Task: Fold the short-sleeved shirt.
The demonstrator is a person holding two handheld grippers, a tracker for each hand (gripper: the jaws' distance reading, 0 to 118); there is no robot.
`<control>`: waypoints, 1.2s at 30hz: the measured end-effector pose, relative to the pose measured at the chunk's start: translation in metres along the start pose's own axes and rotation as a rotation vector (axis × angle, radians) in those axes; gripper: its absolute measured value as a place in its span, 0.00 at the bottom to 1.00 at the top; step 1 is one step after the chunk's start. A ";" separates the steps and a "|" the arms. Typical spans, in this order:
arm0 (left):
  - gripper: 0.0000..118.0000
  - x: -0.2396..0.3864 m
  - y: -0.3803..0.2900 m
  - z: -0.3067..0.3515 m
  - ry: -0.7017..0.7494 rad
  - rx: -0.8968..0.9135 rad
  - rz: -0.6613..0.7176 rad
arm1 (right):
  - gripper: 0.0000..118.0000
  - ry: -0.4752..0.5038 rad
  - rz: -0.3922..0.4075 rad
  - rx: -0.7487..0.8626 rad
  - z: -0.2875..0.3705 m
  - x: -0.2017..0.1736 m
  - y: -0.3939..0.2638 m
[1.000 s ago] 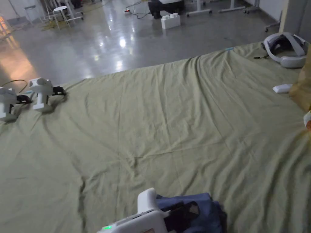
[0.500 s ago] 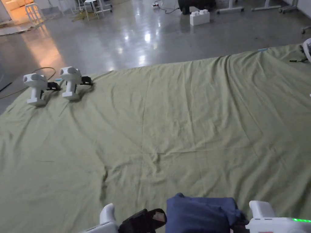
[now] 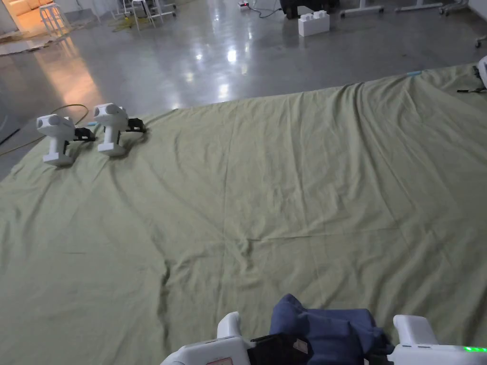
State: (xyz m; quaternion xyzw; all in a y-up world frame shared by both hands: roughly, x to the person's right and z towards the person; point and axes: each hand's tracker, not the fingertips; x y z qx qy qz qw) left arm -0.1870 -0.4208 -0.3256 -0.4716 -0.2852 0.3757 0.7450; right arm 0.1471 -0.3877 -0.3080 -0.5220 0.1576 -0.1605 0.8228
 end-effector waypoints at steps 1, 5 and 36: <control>0.30 -0.001 -0.001 0.004 -0.011 0.014 0.029 | 0.05 0.017 0.000 0.010 0.007 -0.001 0.000; 0.30 -0.007 0.008 0.057 -0.066 0.099 0.077 | 0.05 0.070 0.003 0.125 0.046 -0.003 -0.006; 0.76 -0.042 0.093 0.393 0.764 0.589 -0.119 | 0.05 0.107 0.081 0.264 0.093 -0.009 -0.023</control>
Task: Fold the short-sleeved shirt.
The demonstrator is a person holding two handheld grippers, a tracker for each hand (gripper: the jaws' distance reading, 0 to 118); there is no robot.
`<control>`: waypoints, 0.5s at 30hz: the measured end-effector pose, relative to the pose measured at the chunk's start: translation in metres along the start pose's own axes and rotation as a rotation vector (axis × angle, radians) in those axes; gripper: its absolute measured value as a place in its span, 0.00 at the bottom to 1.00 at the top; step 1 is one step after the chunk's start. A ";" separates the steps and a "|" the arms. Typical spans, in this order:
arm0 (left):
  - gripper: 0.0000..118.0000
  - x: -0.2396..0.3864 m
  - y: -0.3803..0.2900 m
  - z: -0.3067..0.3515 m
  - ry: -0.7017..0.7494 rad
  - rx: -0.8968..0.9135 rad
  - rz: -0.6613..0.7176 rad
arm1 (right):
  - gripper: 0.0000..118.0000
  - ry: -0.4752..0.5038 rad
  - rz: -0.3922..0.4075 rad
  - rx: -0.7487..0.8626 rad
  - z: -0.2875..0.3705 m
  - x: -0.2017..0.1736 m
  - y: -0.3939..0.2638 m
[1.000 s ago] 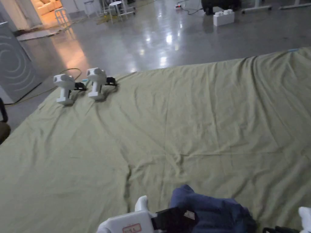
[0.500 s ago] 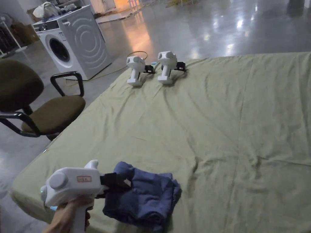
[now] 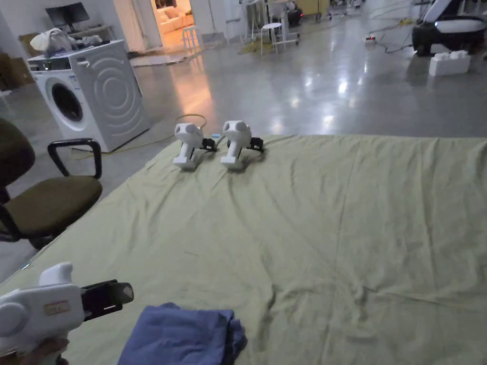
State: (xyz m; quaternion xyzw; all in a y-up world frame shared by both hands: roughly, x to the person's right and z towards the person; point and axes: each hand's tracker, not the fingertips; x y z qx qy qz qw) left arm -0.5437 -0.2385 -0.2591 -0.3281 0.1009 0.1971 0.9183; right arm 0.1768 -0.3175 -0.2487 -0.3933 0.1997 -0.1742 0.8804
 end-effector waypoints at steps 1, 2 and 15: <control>0.76 0.017 0.004 0.017 -0.028 0.035 -0.041 | 0.05 -0.006 0.012 0.033 0.007 -0.004 0.006; 0.76 0.040 0.006 0.037 -0.042 0.085 -0.107 | 0.05 -0.006 0.031 0.075 0.015 -0.008 0.013; 0.76 0.281 -0.084 0.181 -0.132 0.746 -0.500 | 0.05 -0.162 0.302 0.607 0.128 -0.075 0.062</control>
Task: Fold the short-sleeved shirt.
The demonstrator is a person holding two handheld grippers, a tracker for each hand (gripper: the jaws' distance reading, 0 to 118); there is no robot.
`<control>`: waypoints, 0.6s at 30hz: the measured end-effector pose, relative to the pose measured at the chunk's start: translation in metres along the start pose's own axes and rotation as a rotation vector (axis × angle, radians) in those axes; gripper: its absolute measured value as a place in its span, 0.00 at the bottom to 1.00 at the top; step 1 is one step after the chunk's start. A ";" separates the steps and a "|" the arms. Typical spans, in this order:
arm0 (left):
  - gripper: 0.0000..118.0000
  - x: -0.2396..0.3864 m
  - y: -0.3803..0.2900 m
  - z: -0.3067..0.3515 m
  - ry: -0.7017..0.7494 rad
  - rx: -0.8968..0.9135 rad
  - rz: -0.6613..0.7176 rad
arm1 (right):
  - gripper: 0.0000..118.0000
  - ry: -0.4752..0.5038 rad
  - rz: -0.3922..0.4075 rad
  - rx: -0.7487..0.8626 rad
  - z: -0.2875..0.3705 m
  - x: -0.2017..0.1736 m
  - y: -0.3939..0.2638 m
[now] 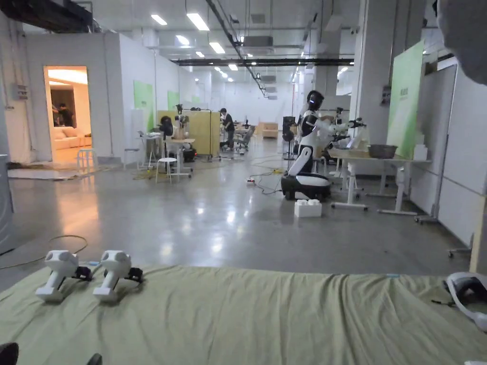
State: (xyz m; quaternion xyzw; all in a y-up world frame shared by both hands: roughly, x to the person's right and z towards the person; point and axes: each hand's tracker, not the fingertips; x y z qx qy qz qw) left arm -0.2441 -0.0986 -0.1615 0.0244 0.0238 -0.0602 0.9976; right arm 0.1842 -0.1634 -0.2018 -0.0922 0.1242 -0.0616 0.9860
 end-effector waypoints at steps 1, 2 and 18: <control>0.76 0.008 0.001 0.000 -0.005 -0.003 0.000 | 0.05 -0.002 0.016 0.035 0.004 -0.001 0.004; 0.76 0.012 0.000 0.002 -0.017 -0.008 0.004 | 0.05 -0.013 0.040 0.070 0.008 -0.001 0.009; 0.02 0.025 -0.016 0.011 -0.007 -0.035 0.023 | 0.05 -0.214 0.154 0.140 0.015 -0.009 0.020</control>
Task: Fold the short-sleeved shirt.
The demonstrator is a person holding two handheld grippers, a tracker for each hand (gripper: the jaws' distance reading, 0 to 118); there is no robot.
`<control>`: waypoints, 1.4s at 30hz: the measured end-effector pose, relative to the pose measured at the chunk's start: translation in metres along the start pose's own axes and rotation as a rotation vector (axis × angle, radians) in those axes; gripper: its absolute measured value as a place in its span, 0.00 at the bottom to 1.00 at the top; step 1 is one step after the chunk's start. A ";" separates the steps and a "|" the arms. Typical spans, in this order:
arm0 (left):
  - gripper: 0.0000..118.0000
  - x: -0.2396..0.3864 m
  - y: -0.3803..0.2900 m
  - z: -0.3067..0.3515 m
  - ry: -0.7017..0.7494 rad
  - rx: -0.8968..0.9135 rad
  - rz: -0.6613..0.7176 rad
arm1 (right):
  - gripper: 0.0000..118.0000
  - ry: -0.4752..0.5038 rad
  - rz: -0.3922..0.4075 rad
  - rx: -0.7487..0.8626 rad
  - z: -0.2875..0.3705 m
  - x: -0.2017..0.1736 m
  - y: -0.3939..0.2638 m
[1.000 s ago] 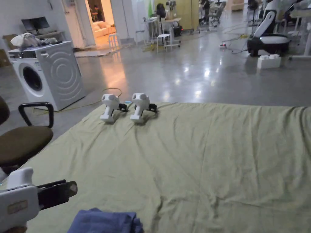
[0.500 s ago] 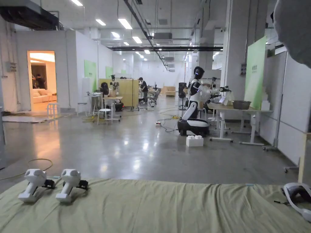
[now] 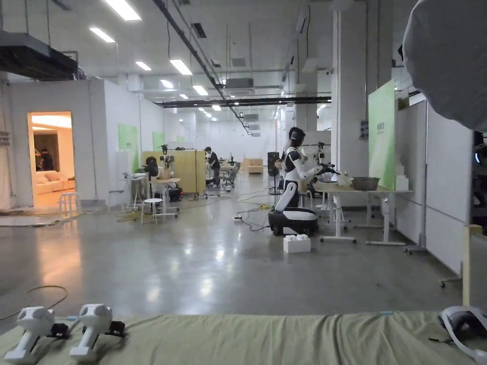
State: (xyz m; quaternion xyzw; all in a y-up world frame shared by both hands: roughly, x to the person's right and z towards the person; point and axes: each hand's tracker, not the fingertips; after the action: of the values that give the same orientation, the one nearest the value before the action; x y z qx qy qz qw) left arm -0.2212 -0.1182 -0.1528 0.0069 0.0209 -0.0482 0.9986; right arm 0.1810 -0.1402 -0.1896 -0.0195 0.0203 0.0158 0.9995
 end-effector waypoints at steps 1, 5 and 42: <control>0.02 0.000 0.000 0.000 0.001 0.005 -0.001 | 0.05 0.007 -0.004 -0.002 -0.001 -0.001 0.001; 0.02 -0.002 0.003 0.000 0.001 0.008 0.010 | 0.05 0.021 -0.006 -0.005 -0.003 -0.004 0.001; 1.00 0.003 0.000 -0.009 0.016 -0.054 0.021 | 1.00 0.098 -0.130 -0.009 -0.002 -0.008 0.004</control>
State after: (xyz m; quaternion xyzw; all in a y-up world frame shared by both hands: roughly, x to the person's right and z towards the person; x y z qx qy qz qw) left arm -0.2186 -0.1188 -0.1616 -0.0196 0.0299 -0.0370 0.9987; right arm 0.1730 -0.1367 -0.1912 -0.0259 0.0679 -0.0497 0.9961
